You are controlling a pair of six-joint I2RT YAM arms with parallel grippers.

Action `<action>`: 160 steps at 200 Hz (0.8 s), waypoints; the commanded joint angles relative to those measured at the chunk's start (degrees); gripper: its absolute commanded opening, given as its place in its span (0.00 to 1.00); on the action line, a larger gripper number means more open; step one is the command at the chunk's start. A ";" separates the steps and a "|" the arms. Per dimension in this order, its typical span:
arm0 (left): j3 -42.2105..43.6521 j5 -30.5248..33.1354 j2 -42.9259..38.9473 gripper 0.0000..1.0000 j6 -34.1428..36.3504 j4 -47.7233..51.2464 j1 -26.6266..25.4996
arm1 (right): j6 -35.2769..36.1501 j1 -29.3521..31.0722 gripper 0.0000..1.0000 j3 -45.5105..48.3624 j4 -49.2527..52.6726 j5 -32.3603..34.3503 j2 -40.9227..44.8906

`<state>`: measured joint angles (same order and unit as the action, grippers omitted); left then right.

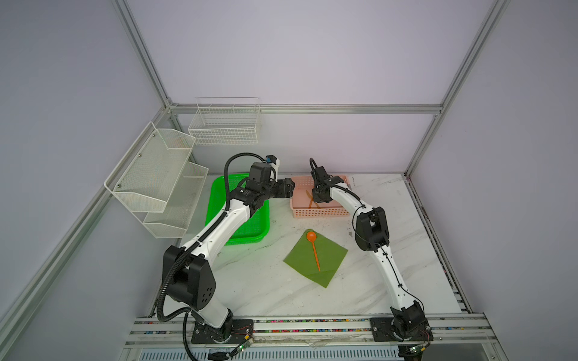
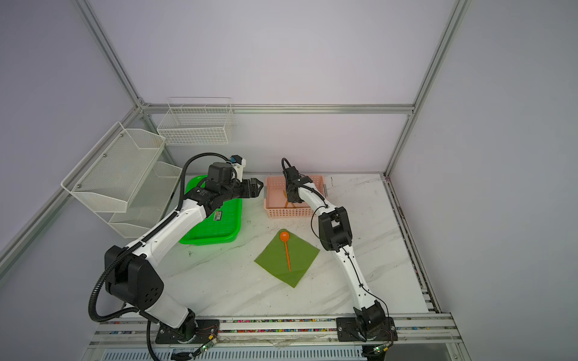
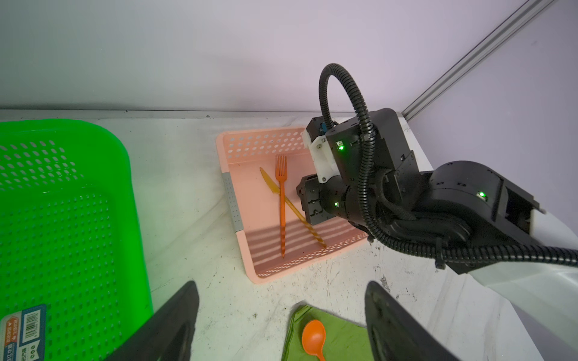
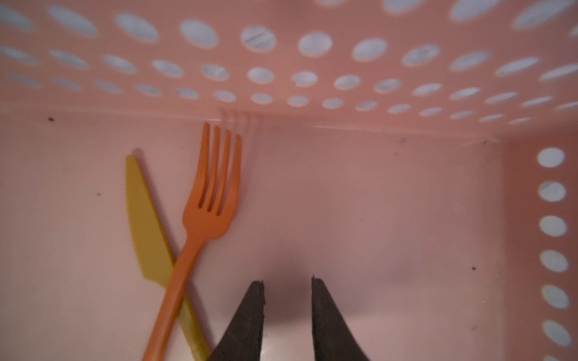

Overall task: Place the utensils on the paper napkin and roll it up
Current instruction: 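Lower the right gripper onto the yellow knife and close on it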

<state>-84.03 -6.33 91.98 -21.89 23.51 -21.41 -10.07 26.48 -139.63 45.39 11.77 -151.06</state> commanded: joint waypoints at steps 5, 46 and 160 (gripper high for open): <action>2.50 0.53 -3.03 0.82 0.62 -1.61 1.02 | -0.31 -0.57 0.30 -0.77 3.05 0.78 3.23; 3.24 0.70 -4.12 0.82 0.53 -1.89 1.53 | 0.59 0.06 0.36 4.01 -2.89 -7.49 7.66; 5.82 0.16 -5.65 0.82 0.00 -2.50 3.69 | 4.31 0.25 0.43 -3.74 5.20 -10.47 -0.75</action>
<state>-80.34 -5.74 88.58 -21.91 23.18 -18.37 -7.53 26.41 -141.10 46.78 1.93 -149.49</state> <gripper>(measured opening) 0.822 0.432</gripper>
